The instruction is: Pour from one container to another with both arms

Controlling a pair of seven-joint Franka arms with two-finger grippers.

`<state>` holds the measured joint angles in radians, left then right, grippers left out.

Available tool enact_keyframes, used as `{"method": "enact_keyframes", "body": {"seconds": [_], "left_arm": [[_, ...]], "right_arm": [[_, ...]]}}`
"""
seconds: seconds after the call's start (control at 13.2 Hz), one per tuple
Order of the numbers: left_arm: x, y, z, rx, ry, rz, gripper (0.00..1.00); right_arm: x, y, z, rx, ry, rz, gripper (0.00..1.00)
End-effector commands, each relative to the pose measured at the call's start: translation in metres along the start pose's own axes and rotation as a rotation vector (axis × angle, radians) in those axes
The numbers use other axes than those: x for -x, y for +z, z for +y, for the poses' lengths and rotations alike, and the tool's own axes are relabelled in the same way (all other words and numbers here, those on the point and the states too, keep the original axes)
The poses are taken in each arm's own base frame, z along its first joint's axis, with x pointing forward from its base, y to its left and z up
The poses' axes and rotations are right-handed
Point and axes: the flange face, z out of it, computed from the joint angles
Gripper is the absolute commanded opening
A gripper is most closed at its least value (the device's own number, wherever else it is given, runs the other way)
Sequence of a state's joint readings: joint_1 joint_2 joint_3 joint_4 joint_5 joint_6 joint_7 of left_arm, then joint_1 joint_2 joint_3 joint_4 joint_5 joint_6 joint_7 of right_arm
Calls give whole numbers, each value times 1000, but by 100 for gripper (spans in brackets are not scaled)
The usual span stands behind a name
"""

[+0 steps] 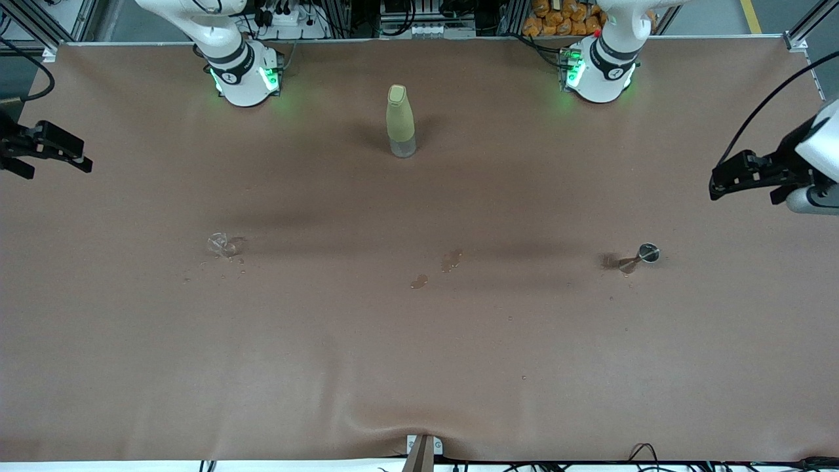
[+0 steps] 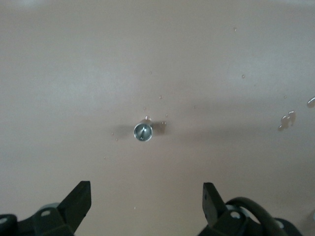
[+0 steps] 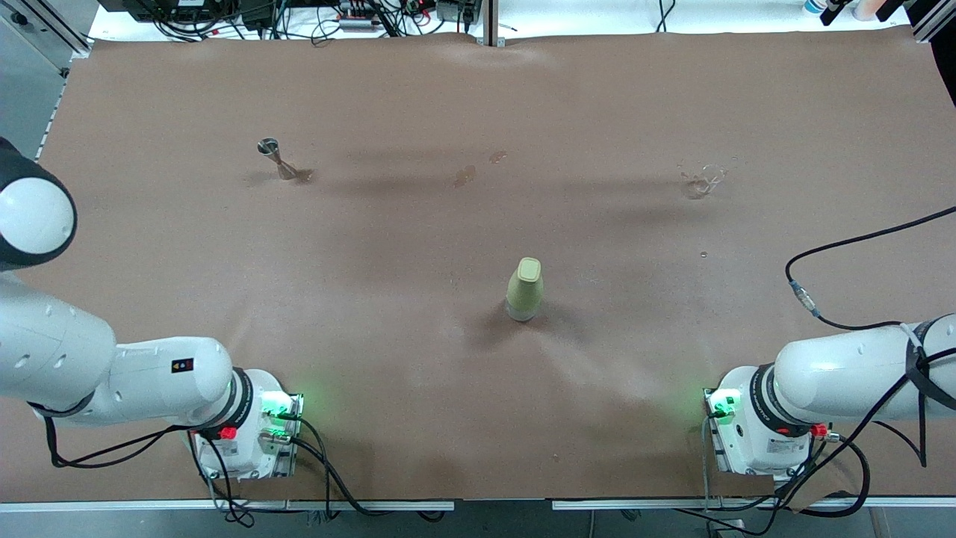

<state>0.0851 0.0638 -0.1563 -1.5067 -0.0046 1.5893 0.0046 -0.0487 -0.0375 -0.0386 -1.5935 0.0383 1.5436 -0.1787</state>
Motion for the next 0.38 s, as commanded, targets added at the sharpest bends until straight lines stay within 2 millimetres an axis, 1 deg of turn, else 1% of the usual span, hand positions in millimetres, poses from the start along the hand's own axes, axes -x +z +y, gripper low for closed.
{"method": "enact_keyframes", "body": {"seconds": [0.0,0.08,0.3], "left_arm": [[19,-2,-3,4,-16,-4,100],[23,-1,-3,7,-16,-8,100],[24,-5,-1,24,-19,-2,100]], "right_arm": [[5,-10,-2,19,10,11,100],[5,-10,-1,19,11,7,100],[6,-10,5,16,18,7,100]]}}
